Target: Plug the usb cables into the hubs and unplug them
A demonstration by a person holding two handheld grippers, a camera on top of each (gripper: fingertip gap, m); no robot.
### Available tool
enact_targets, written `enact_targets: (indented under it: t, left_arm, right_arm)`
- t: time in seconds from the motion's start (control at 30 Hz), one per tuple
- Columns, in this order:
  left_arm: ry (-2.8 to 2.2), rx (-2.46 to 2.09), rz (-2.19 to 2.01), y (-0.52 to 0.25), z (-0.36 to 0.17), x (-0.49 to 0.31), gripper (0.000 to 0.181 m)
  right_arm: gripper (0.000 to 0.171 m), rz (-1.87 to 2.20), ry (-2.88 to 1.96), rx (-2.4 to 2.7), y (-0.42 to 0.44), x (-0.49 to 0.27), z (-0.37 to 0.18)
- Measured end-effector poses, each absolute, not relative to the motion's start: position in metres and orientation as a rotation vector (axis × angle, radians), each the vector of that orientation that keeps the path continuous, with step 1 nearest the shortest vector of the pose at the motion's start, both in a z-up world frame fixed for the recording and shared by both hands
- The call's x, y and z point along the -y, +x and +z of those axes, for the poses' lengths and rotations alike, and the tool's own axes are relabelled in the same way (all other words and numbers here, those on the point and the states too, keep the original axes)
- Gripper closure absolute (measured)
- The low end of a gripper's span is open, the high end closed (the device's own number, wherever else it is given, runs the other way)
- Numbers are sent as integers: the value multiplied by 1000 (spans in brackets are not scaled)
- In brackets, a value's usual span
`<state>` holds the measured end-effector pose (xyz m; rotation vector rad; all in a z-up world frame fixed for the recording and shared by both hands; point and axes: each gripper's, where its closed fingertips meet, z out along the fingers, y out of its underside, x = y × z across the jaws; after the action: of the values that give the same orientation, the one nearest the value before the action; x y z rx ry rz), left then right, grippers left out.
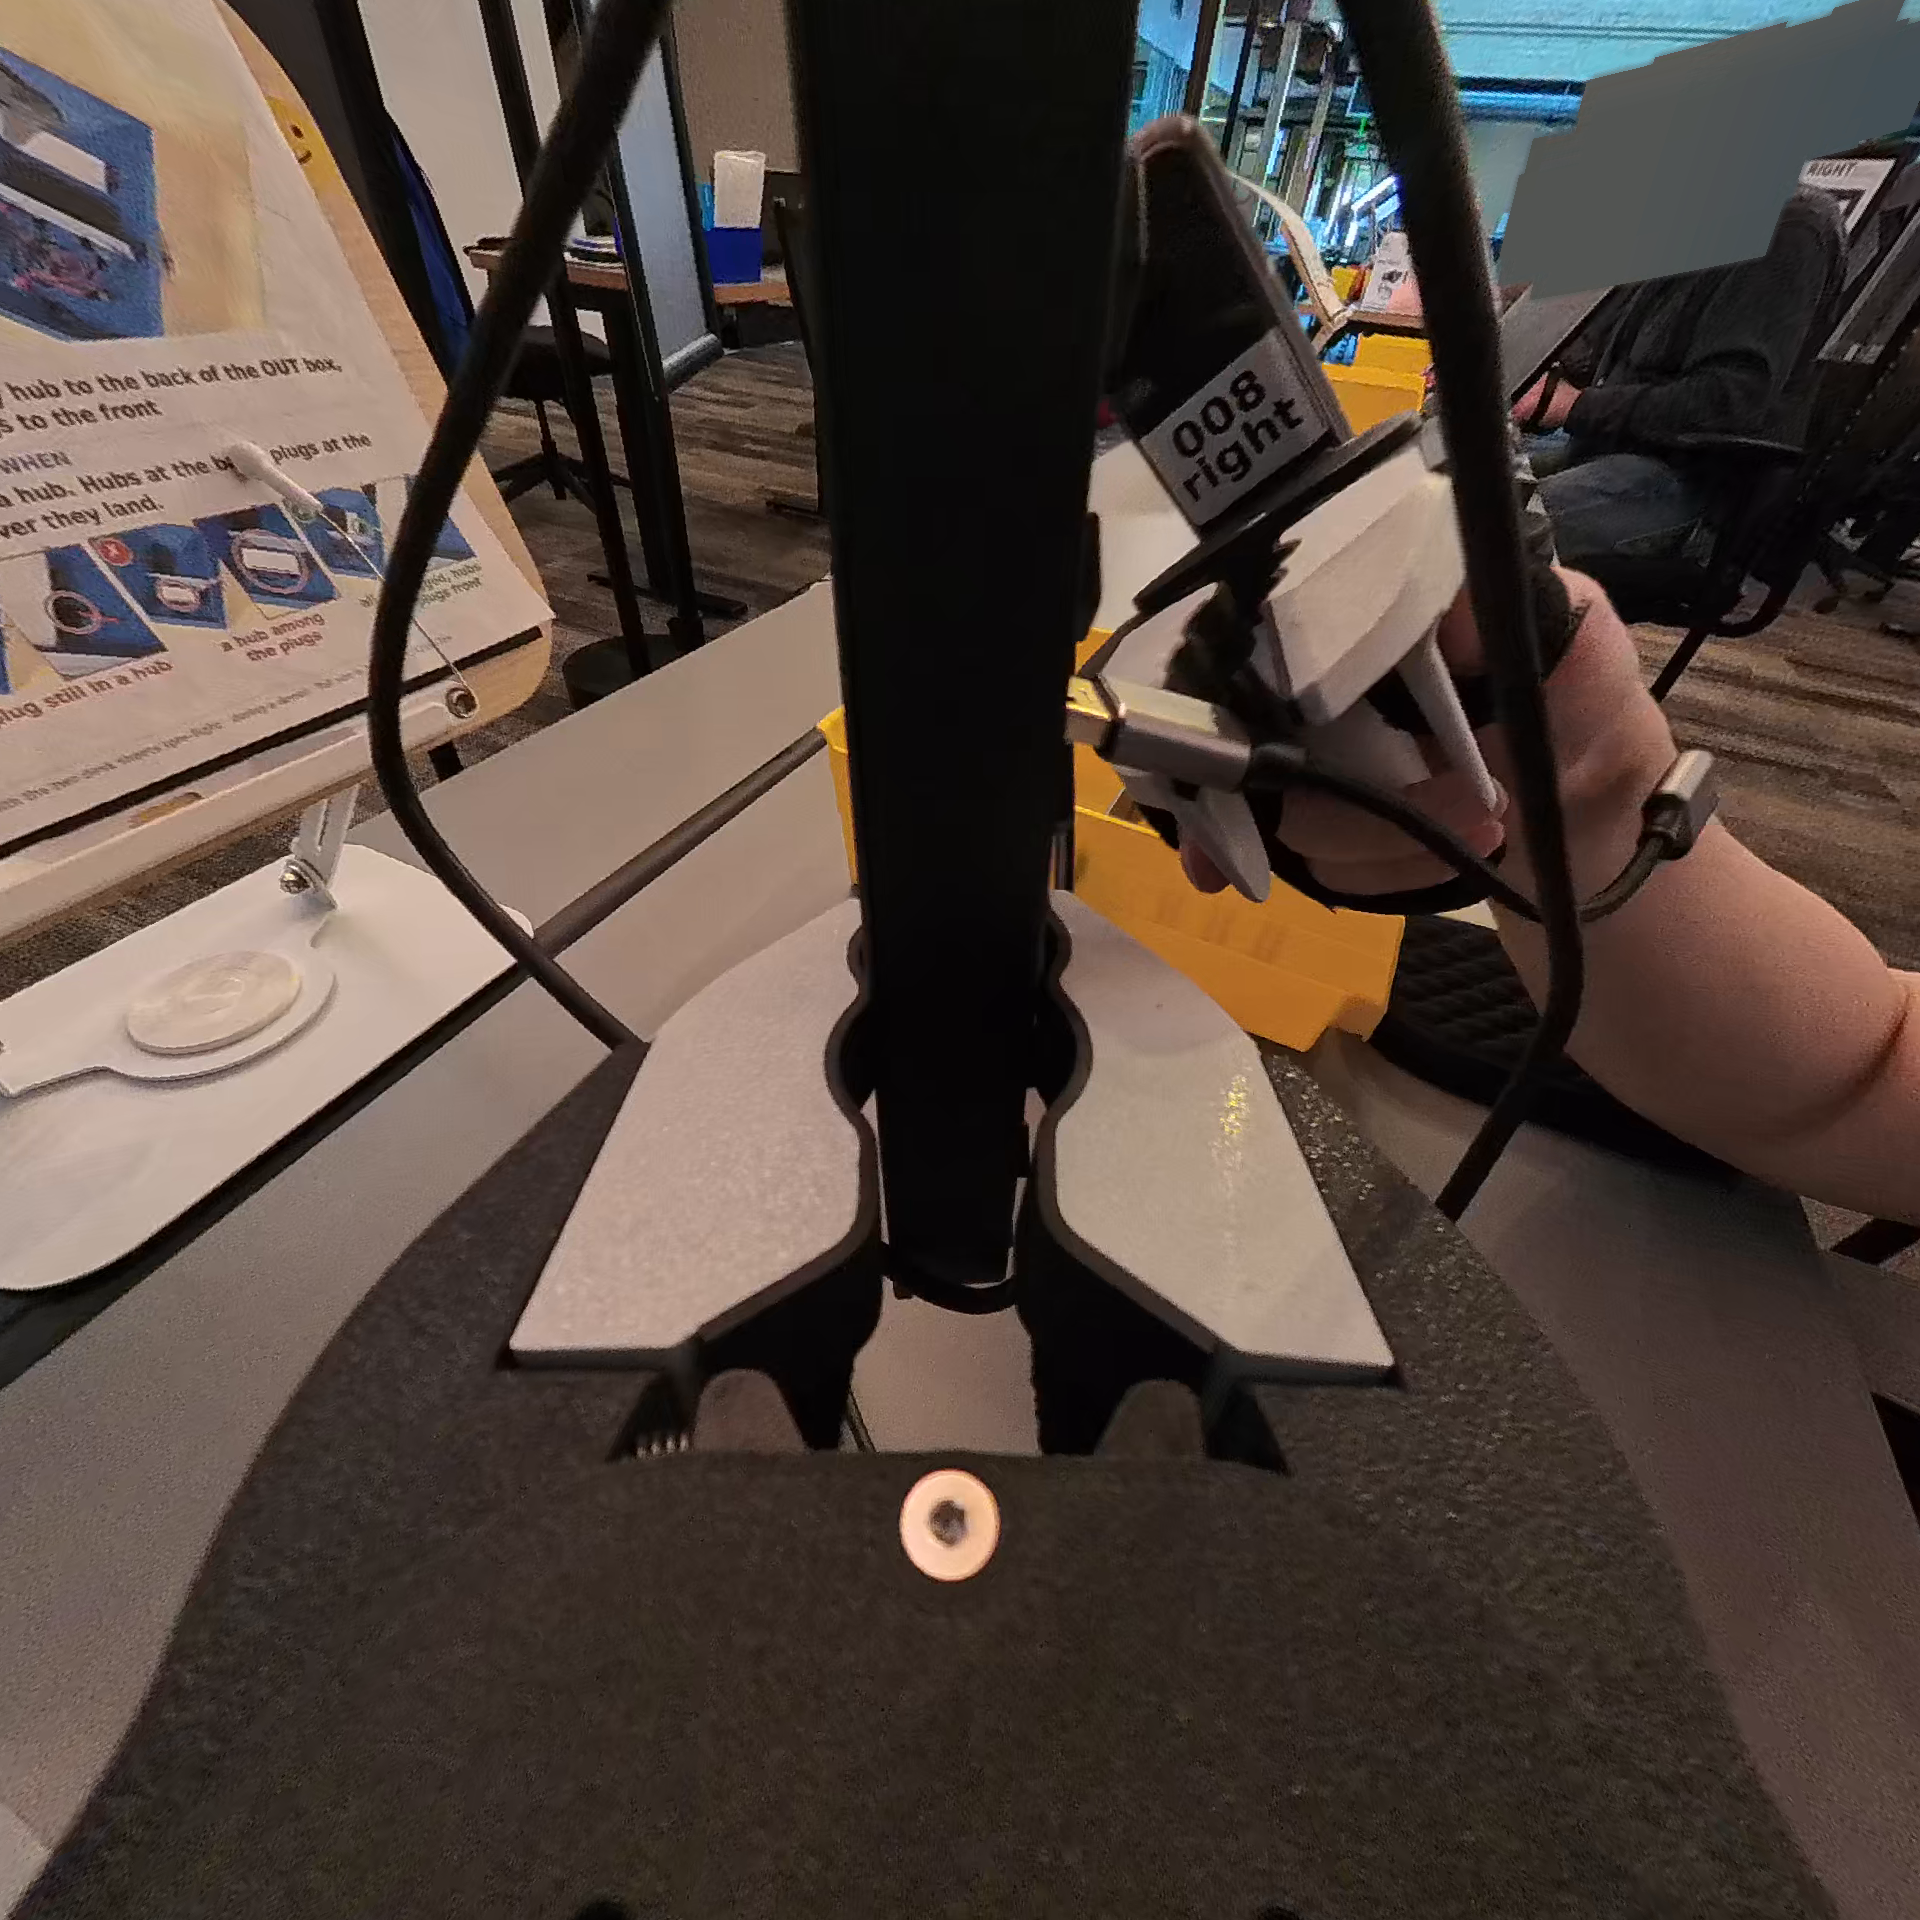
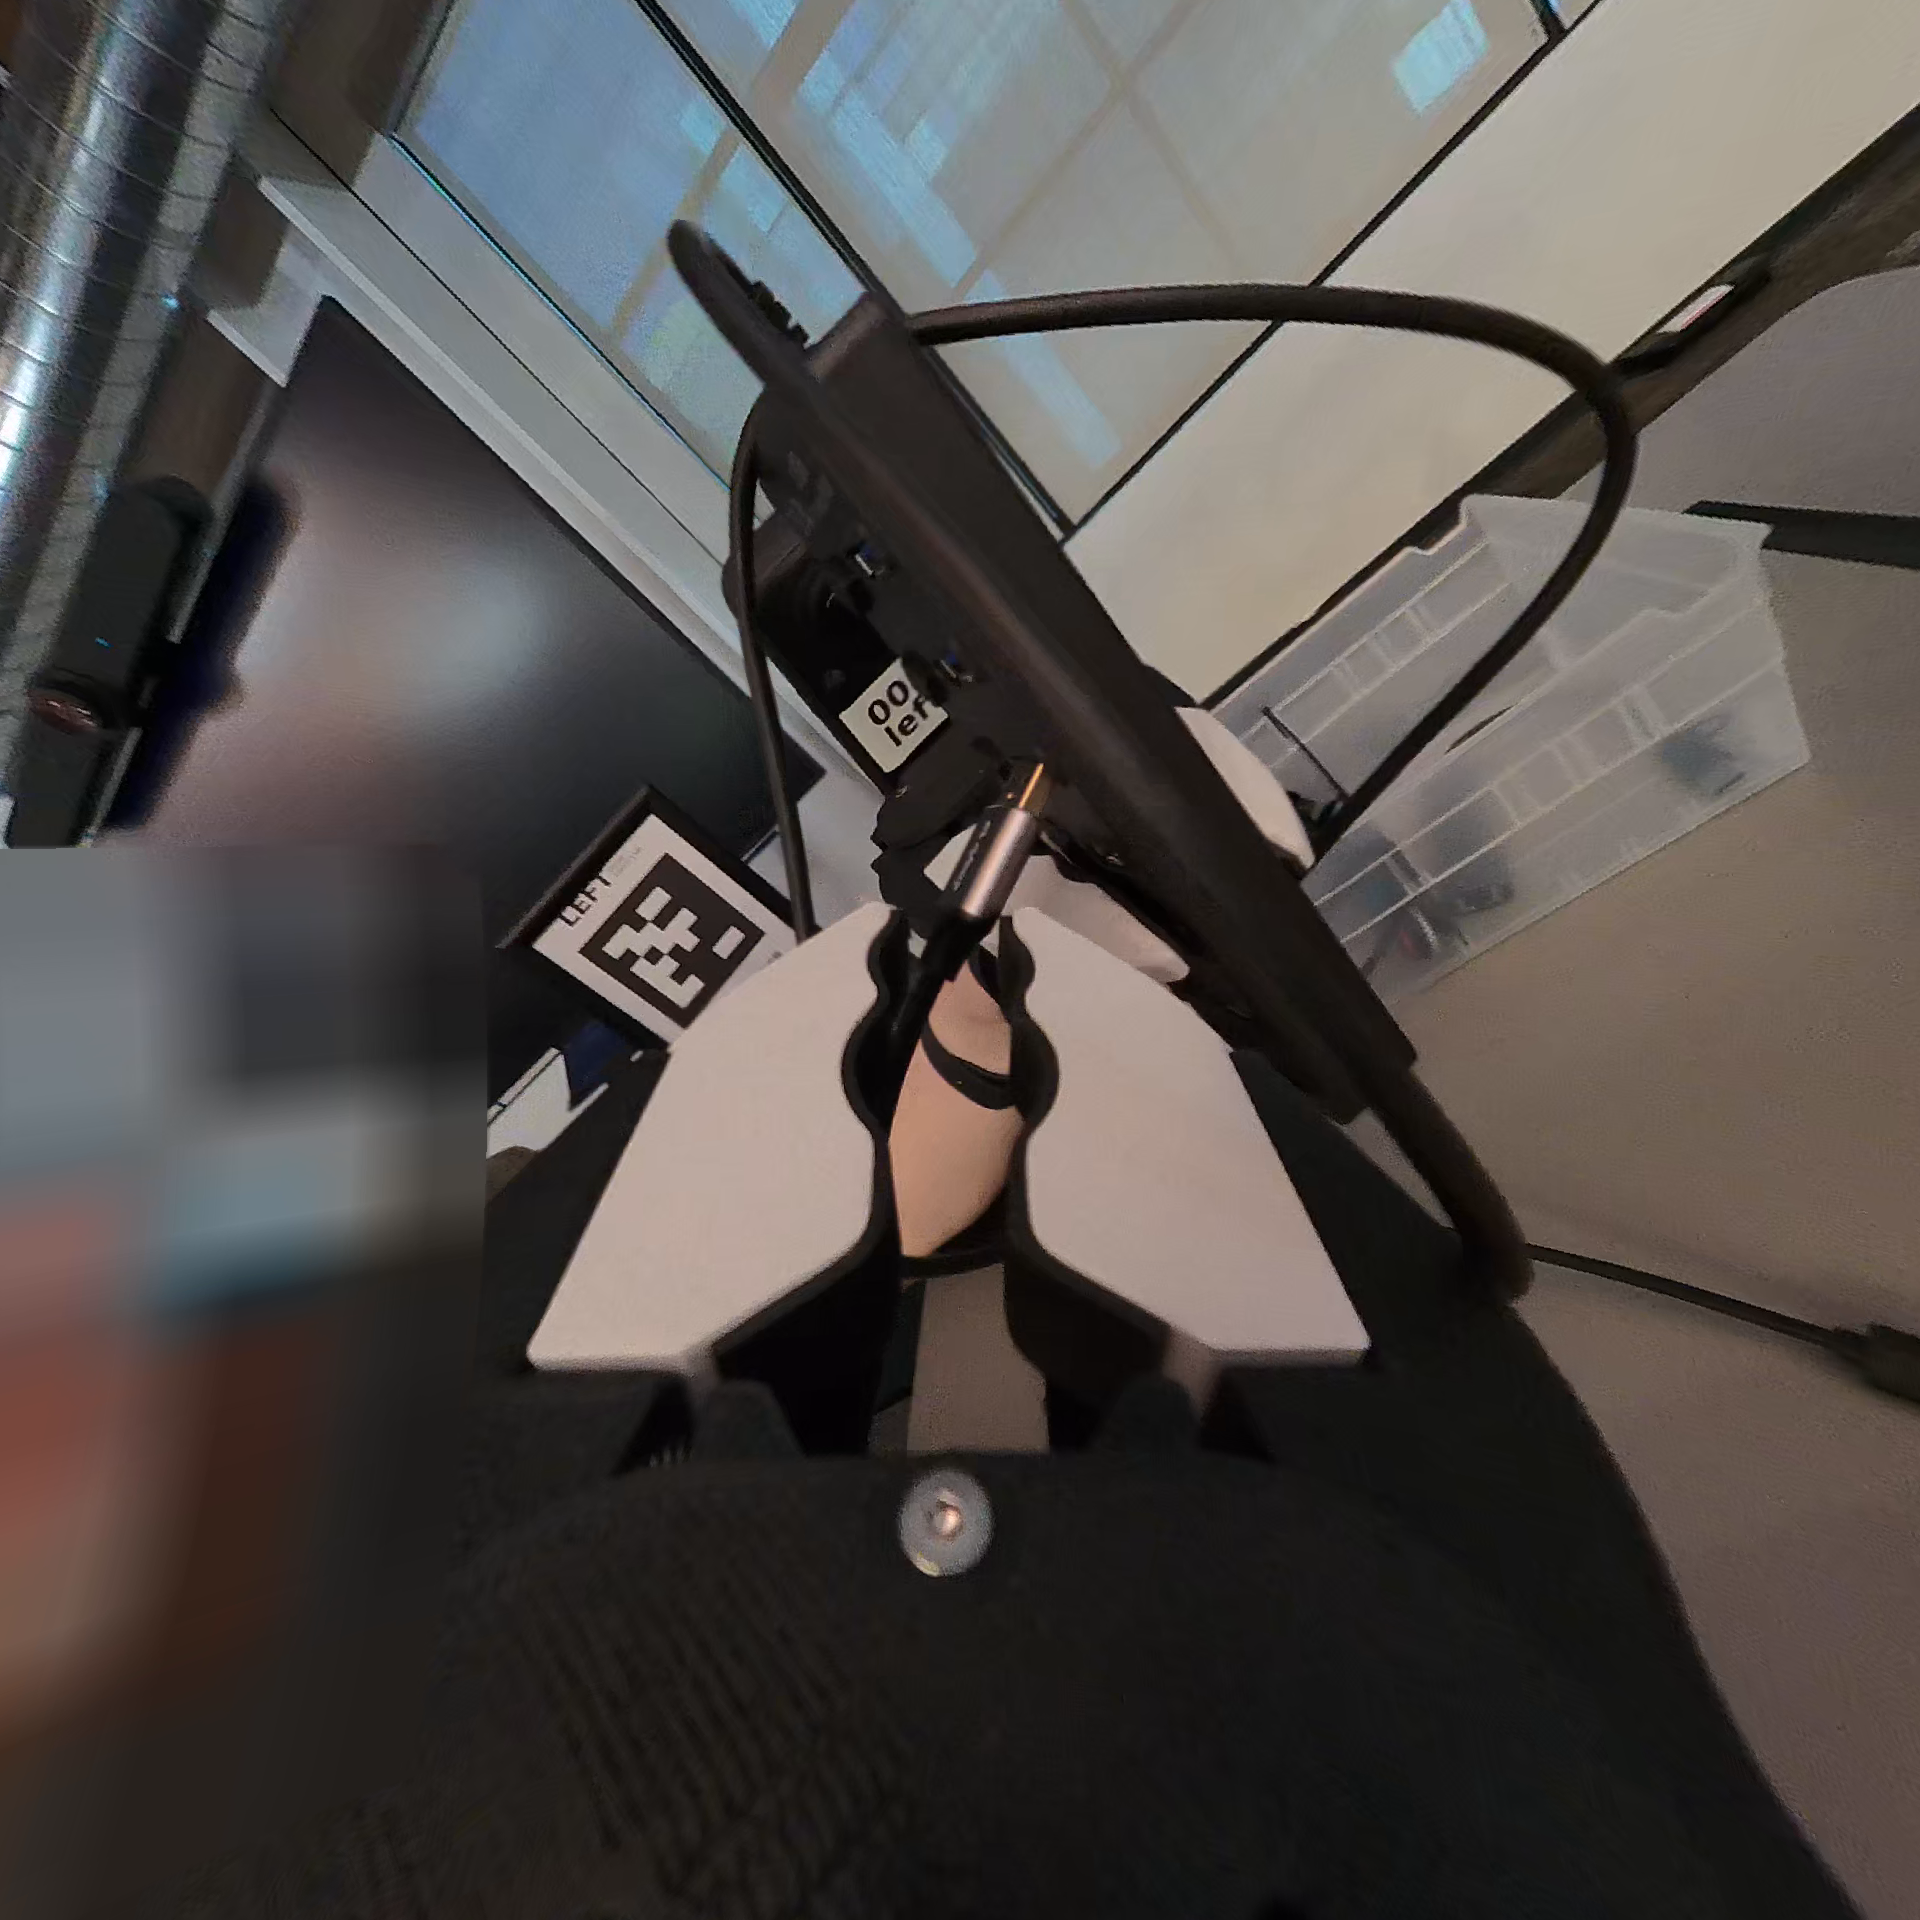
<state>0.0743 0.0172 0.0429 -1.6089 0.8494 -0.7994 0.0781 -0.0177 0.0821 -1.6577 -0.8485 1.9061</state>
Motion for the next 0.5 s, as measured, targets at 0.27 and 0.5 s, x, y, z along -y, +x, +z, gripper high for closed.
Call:
enact_targets:
  t: [0.27,0.5]
  left_arm:
    - [-1615,-838,-790,73,42,-19,155]
    - [-1613,-833,-795,73,43,-20,155]
  right_arm:
    - [153,1881,-1668,848,78,17,81]
    - [154,1807,-1670,866,78,15,80]
